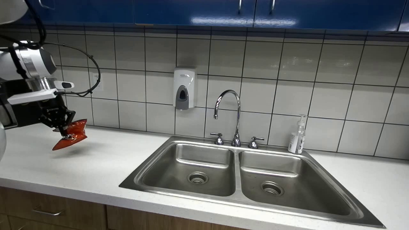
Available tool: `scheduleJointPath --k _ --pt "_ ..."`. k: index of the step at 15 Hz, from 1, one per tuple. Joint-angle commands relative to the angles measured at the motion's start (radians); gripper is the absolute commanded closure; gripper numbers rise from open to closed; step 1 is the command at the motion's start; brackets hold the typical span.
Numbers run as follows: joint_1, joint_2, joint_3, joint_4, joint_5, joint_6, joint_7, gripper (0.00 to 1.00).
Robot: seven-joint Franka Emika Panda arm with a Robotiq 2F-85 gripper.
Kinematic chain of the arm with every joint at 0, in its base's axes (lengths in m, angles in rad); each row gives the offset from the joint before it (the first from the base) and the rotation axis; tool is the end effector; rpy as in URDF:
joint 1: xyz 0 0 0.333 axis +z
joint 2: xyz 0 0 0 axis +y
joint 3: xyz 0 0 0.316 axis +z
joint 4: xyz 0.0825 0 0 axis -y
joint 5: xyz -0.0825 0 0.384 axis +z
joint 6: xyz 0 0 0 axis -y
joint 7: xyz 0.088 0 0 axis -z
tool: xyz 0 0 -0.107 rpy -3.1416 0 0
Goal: Pick up the red packet of doritos and put it in the sink
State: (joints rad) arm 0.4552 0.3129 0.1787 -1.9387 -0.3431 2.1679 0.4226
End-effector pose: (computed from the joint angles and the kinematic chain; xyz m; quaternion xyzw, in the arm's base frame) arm 0.4989 0.3448 0.3206 0.9725 0.2020 0.0239 0.1136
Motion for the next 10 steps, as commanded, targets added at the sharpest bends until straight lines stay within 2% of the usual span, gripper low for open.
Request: scheduleJointPath --k 1,10 --pt "-0.015 -0.080 -0.003 -0.062 -0.039 0.032 0.044 1.00" --pt "-0.089 -0.196 -0.019 -0.164 -0.055 0.039 0.069 1.00"
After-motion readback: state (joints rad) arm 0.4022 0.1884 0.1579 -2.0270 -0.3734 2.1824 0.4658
